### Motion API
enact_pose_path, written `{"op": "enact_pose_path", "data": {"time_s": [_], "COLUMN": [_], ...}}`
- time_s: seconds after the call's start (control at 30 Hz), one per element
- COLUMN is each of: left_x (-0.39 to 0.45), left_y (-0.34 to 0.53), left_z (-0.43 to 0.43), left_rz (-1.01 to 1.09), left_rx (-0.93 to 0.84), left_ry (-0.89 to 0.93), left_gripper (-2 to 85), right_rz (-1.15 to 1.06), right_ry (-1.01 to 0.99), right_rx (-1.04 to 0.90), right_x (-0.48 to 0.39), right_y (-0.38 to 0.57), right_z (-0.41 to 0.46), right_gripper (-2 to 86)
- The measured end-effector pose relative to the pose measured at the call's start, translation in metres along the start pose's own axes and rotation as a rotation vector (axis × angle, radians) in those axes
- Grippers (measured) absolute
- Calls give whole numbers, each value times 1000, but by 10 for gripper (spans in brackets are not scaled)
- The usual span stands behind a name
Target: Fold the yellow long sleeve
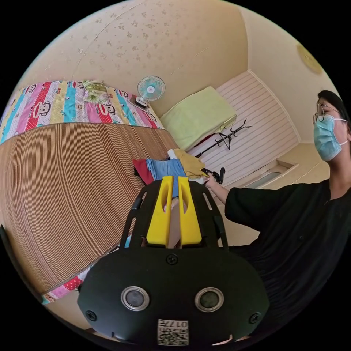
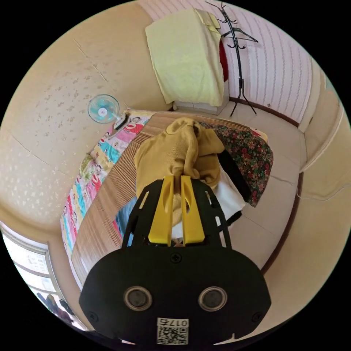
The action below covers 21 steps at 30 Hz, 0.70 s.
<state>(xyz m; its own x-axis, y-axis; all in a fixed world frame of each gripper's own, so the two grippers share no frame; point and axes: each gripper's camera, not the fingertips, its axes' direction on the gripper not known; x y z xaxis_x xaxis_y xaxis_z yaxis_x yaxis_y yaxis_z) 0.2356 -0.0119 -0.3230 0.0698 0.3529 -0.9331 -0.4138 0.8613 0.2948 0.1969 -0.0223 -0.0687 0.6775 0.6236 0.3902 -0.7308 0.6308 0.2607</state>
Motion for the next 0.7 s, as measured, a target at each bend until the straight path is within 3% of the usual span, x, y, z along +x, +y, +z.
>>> {"op": "enact_pose_path", "data": {"time_s": [0.13,0.37,0.53,0.7], "left_x": [-7,-34,-46,-54], "left_y": [-10,-28,-38,-43], "left_z": [23,42,36,12], "left_rz": [5,-36,-29,12], "left_rx": [-43,-36,-31,-6], "left_ry": [4,141,164,129], "left_gripper": [39,47,64,84], "right_rz": [-153,-545,-647,-685], "right_ry": [-436,-919,-1571,-1759], "right_rx": [89,182,320,288], "right_x": [-24,-120,-146,-190], "right_y": [-24,-24,3,40], "right_z": [-57,-157,-226,-264], "right_gripper": [19,10,6,6]}}
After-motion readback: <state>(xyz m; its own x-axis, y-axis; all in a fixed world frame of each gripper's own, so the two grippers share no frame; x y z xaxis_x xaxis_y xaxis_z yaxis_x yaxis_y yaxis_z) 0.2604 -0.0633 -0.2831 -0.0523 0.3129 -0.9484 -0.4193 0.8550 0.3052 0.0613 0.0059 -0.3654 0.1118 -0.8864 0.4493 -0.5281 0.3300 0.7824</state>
